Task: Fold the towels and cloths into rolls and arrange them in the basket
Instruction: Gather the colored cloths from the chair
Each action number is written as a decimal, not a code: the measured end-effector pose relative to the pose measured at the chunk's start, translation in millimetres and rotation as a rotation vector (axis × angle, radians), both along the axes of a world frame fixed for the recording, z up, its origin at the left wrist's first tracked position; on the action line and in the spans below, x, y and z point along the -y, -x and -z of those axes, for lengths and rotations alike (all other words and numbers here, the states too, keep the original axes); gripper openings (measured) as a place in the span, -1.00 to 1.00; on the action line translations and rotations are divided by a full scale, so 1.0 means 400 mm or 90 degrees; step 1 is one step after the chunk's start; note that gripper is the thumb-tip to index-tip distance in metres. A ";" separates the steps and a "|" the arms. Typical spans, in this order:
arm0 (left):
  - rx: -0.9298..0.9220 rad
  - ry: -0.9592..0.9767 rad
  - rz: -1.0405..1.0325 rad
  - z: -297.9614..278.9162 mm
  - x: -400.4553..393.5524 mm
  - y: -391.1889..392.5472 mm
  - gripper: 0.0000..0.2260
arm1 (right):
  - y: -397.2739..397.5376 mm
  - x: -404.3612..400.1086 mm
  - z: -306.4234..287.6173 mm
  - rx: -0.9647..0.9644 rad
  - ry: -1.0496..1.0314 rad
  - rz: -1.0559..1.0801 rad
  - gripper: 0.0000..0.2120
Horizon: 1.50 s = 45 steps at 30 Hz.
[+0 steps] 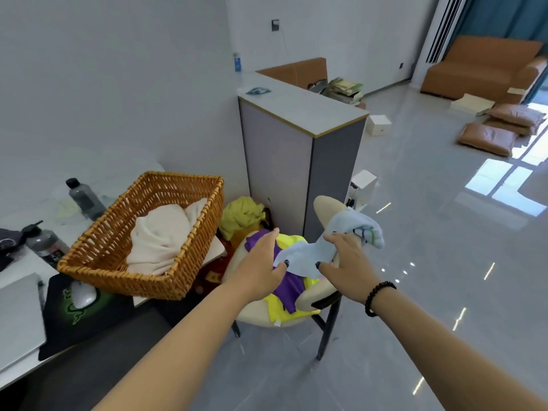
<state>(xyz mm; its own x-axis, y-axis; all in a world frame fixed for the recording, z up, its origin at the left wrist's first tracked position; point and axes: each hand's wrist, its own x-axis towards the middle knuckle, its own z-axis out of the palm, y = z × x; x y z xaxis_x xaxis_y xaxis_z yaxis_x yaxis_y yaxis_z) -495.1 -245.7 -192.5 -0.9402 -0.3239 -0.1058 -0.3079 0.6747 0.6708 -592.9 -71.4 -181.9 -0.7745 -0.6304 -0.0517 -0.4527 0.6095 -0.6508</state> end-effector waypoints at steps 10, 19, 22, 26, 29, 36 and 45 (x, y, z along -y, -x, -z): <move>0.063 -0.082 0.002 0.145 0.085 0.308 -0.37 | 0.296 0.111 0.132 0.044 -0.139 -0.007 -0.43; 0.112 -0.138 0.006 0.222 0.163 0.559 -0.41 | 0.554 0.154 0.280 -0.077 -0.395 -0.013 -0.41; 0.133 -0.142 0.010 0.245 0.162 0.606 -0.44 | 0.619 0.139 0.316 -0.136 -0.461 -0.021 -0.41; 0.156 -0.145 -0.015 0.290 0.157 0.658 -0.46 | 0.693 0.121 0.356 -0.115 -0.488 -0.045 -0.43; 0.179 -0.163 -0.055 0.319 0.132 0.674 -0.47 | 0.725 0.097 0.372 -0.067 -0.503 -0.082 -0.49; 0.239 -0.291 -0.118 0.354 0.059 0.669 -0.39 | 0.810 0.087 0.372 -0.025 -0.368 -0.140 -0.61; -0.024 -0.341 -0.206 0.298 0.039 0.654 -0.52 | 0.797 0.191 0.173 0.070 0.115 -0.257 -0.72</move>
<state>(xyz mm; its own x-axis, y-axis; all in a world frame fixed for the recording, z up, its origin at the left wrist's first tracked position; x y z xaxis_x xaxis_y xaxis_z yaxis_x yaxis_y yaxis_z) -756.8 -261.3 -311.6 -0.8098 -0.5032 -0.3016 -0.4100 0.1179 0.9044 -911.6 -147.9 -251.0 -0.4607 -0.8874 0.0190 -0.5526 0.2700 -0.7885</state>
